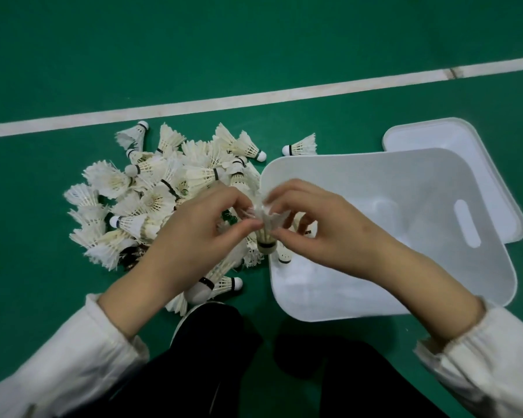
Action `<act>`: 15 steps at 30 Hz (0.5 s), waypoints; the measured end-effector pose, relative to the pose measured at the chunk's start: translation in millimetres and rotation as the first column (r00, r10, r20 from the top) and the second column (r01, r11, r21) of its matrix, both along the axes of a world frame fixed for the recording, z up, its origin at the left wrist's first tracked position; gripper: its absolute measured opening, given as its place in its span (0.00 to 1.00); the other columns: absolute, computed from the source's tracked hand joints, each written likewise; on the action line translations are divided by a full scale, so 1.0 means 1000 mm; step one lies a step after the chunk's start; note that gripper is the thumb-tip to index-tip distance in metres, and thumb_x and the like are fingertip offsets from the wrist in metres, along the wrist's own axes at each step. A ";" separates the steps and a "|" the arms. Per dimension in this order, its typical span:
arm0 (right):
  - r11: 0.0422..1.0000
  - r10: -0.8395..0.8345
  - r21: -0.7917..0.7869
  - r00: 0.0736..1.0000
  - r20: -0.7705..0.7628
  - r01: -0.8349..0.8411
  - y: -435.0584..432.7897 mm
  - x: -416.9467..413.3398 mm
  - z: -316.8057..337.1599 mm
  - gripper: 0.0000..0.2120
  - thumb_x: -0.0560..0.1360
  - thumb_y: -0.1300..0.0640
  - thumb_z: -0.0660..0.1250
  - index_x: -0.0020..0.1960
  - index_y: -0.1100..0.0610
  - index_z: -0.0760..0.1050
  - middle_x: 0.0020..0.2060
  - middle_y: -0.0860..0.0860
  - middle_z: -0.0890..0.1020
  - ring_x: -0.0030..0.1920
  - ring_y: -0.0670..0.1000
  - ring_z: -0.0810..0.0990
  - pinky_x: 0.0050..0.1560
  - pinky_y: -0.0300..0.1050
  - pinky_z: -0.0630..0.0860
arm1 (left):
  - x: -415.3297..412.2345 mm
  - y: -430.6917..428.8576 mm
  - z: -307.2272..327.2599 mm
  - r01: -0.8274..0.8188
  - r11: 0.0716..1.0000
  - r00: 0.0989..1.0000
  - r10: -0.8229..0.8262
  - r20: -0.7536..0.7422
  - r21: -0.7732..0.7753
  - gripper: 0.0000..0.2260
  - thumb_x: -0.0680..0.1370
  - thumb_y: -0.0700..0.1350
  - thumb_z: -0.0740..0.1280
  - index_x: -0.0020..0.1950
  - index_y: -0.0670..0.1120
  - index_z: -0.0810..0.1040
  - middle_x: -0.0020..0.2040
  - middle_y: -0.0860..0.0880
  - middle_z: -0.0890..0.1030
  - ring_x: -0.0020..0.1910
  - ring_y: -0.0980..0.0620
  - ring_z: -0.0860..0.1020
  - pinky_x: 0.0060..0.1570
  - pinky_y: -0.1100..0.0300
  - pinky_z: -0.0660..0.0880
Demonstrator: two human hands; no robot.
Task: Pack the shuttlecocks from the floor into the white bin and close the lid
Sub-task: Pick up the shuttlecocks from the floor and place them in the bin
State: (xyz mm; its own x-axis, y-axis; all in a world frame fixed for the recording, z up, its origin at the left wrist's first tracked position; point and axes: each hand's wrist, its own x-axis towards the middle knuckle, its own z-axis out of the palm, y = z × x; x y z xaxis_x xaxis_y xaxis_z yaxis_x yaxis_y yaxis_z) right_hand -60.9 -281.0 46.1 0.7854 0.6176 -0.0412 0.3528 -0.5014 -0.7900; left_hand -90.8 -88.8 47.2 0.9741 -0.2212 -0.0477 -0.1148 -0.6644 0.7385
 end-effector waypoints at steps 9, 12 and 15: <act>0.864 -0.457 -0.246 0.889 -0.020 0.439 -0.077 0.032 -0.023 0.02 0.73 0.58 0.68 0.42 0.54 0.76 0.34 0.46 0.77 0.38 0.49 0.76 0.43 0.44 0.73 | 0.006 0.015 0.008 -0.222 0.971 0.973 0.216 -0.077 -0.086 0.11 0.72 0.61 0.65 0.51 0.59 0.74 0.39 0.49 0.78 0.37 0.51 0.78 0.37 0.52 0.77; 0.864 -0.336 -0.434 0.935 -0.118 0.255 -0.066 0.023 -0.075 0.01 0.74 0.57 0.66 0.44 0.54 0.77 0.36 0.49 0.78 0.40 0.52 0.76 0.42 0.45 0.71 | 0.003 0.008 0.000 -0.188 0.981 0.979 0.184 -0.091 -0.043 0.10 0.73 0.51 0.69 0.52 0.57 0.73 0.37 0.49 0.78 0.37 0.55 0.76 0.42 0.58 0.75; 0.821 -0.290 -0.556 0.934 -0.207 0.131 -0.051 0.017 -0.107 0.05 0.74 0.59 0.63 0.47 0.58 0.77 0.38 0.51 0.76 0.41 0.52 0.73 0.38 0.42 0.66 | 0.003 0.002 -0.003 -0.133 0.991 0.987 0.132 -0.088 -0.014 0.09 0.74 0.47 0.68 0.52 0.54 0.73 0.40 0.52 0.78 0.39 0.56 0.75 0.41 0.64 0.72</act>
